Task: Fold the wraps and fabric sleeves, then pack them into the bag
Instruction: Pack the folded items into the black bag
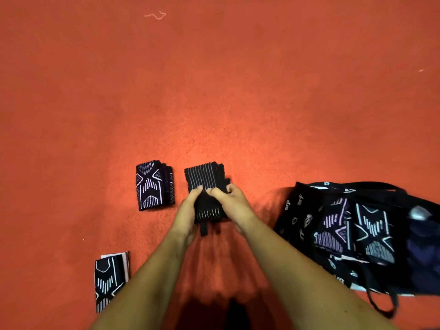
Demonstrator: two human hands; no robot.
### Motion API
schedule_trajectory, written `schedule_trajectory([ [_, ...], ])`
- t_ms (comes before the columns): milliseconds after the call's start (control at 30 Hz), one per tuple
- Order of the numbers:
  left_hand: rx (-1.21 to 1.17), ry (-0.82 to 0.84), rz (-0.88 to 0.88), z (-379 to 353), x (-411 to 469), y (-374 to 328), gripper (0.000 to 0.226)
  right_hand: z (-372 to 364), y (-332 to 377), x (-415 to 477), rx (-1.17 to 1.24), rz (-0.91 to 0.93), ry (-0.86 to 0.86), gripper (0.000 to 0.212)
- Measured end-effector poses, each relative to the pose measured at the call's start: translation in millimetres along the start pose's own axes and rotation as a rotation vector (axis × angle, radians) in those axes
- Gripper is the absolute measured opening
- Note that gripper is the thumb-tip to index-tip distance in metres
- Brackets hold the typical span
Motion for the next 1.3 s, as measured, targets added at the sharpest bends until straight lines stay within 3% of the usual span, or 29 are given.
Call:
schedule_trajectory([
  [167,0.06,0.066,-0.007,-40,-63,-14,0.043,40,37,-64,0.017,0.075,0.046,0.017],
  [333,0.111,0.037,-0.243,-84,-123,-21,0.023,92,69,-121,-0.103,0.156,0.081,0.055],
  [533,0.12,0.201,-0.389,-163,-190,-4,0.036,165,95,-179,0.032,0.3,0.009,0.056],
  [667,0.255,0.215,-0.377,-214,-206,21,0.023,214,90,-200,0.145,0.32,-0.033,0.05],
  [733,0.406,0.207,-0.359,-238,-205,33,0.019,243,79,-203,0.206,0.293,-0.044,0.038],
  [833,0.568,0.159,-0.381,-256,-189,42,0.034,283,57,-200,0.314,0.204,-0.083,0.03],
  [933,0.75,-0.18,-0.492,-237,-154,29,0.026,306,43,-191,0.32,0.141,-0.159,0.056],
  [967,0.825,-0.244,-0.462,-229,-141,29,0.034,309,38,-185,0.328,0.146,-0.157,0.058],
  [1033,0.976,-0.207,-0.33,-220,-110,42,0.056,306,34,-172,0.356,0.155,-0.14,0.051],
  [1100,1.135,-0.138,-0.298,-216,-88,54,0.054,298,30,-161,0.375,0.096,-0.12,0.066],
  [1200,1.062,-0.139,-0.38,-209,-80,55,0.021,278,26,-150,0.418,0.053,-0.044,0.031],
  [1300,0.828,-0.153,-0.363,-201,-82,54,0.015,262,16,-141,0.331,0.014,-0.013,0.033],
])
Point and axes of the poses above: each hand's wrist, its own x-axis towards the middle knuckle, its own z-axis out of the back of the hand, y = z × x, the point moved 8 cm from there along x, towards the middle knuckle, and after that the axes turned 6 degrees about z, right-handed, at the moved point
